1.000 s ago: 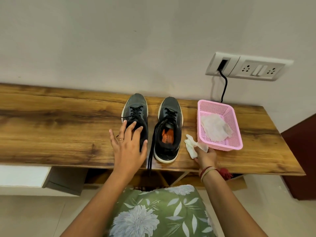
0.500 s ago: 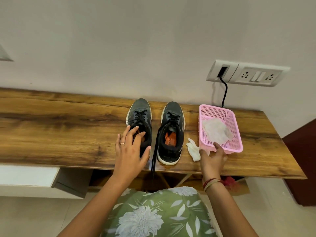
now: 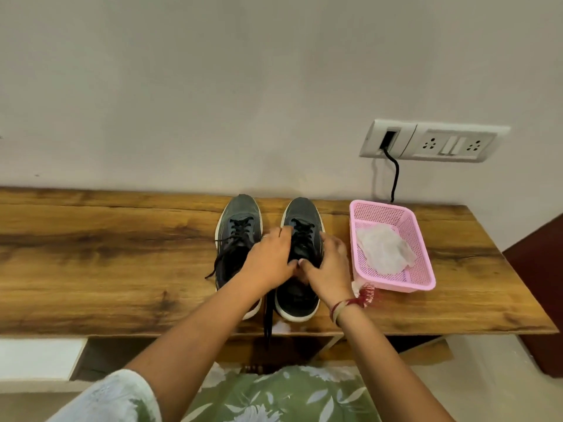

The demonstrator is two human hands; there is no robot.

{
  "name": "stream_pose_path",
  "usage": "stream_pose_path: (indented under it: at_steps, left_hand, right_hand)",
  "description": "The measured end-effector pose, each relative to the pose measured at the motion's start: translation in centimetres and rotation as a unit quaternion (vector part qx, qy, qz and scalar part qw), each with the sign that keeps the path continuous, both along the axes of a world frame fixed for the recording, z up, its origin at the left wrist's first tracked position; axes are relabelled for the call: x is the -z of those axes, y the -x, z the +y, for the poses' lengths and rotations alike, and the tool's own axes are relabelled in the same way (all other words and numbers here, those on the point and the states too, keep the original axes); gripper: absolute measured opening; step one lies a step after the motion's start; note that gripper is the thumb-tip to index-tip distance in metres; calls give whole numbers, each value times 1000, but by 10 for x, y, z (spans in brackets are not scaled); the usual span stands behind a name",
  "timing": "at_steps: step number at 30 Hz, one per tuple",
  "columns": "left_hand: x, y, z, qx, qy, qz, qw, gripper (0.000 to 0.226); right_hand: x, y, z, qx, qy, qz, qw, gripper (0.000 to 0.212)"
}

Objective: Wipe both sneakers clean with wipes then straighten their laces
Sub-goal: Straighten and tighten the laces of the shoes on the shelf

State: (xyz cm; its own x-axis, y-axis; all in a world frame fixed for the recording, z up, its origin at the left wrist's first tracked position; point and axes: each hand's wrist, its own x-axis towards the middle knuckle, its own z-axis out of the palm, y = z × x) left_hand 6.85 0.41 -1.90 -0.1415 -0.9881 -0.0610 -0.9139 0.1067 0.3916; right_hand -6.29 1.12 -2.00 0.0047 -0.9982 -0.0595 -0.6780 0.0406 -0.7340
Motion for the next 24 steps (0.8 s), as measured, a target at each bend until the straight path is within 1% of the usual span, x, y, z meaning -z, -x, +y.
stream_pose_path:
  at_steps: [2,5,9,12,15,17,20,22,24]
  left_hand:
    - [2,3,-8,3,-16,-10,1000,64]
    - [4,6,-13,-2,-6,-17,1000,51]
    - [3,4,-18,-24,20,-7,999,44]
    - [0,4,-21,-48,12,11,999,42]
    - [-6,1,-26,-80,-11,50,996,33]
    - [-10,1,-28,-91,-24,41,995,24]
    - [-14,5,-28,-95,-16,11,995,17]
    - [-16,5,-28,-95,-18,17,995,19]
    - [-17,2,-29,-95,-30,40,994,26]
  right_hand:
    - [1,-4,-13,-21,-4,37,999,65]
    - [3,-8,-25,-42,-16,52,998,58]
    - [5,-8,-28,-64,17,99,993,46]
    - [6,-5,-28,-58,30,86,994,40]
    - [3,-1,-30,-65,30,73,995,37]
    - [2,-2,-32,-74,29,81,994,35]
    - [-1,-3,-35,-84,23,88,992,34]
    - [-1,-1,-37,-84,18,76,993,33]
    - [2,1,-36,-83,21,51,995,29]
